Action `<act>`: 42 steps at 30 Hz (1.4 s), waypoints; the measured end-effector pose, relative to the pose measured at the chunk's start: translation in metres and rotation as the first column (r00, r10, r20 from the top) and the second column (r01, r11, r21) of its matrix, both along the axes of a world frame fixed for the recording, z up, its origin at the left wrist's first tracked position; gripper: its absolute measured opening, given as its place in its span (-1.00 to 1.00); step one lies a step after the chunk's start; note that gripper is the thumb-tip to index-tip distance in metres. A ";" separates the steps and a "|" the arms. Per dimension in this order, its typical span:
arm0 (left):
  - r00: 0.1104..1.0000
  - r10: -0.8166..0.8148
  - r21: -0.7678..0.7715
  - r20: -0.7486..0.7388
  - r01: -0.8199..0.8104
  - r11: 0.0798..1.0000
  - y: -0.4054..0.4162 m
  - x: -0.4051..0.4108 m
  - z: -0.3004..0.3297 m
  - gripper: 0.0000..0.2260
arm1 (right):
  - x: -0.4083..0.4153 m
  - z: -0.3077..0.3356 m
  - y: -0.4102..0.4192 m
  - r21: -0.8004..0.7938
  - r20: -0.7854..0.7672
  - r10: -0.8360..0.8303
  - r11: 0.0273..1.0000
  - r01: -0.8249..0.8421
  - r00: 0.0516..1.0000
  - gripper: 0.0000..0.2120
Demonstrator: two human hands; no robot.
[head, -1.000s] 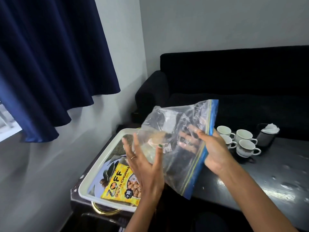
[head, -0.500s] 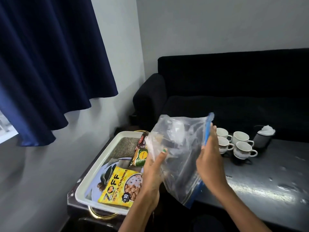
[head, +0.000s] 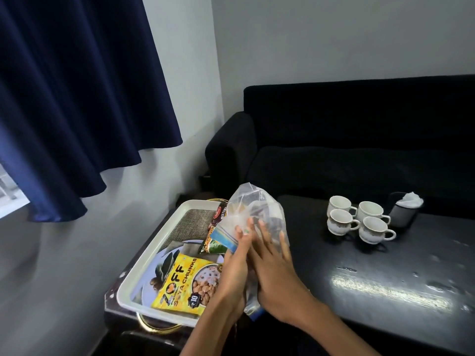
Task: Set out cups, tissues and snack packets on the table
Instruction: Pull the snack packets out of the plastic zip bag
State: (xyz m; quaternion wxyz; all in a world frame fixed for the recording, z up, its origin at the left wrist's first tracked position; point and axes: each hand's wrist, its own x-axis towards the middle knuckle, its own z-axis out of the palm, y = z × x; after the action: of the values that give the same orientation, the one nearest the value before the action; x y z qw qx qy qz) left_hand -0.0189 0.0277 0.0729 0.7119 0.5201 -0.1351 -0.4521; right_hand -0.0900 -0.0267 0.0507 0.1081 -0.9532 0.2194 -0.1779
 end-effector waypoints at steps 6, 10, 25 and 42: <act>0.947 -0.085 -0.089 -0.308 0.060 0.994 -0.003 0.007 0.002 -0.58 | -0.015 0.037 -0.009 0.633 0.233 0.114 0.736 -0.239 0.966 -0.30; 0.969 -0.017 -0.076 -0.247 -0.002 0.997 0.000 0.021 -0.002 -0.65 | -0.027 0.053 -0.024 0.753 0.513 -0.212 0.576 -0.318 0.832 -0.66; 0.964 -0.059 0.167 0.260 0.015 0.986 0.002 0.026 -0.009 -0.89 | -0.031 0.082 -0.050 0.599 0.401 -0.213 0.797 -0.079 0.891 -0.77; 0.768 0.194 0.090 -0.611 -0.177 0.980 0.001 0.016 0.016 -0.63 | -0.045 -0.019 0.030 -0.286 0.083 -0.075 0.953 0.096 0.994 -0.09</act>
State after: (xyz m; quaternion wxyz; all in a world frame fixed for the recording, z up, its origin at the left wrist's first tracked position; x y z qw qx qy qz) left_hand -0.0031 0.0284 0.0885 0.7509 0.3643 0.1627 -0.5263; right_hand -0.1353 0.0033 0.0316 -0.0325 -0.9414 0.2281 -0.2464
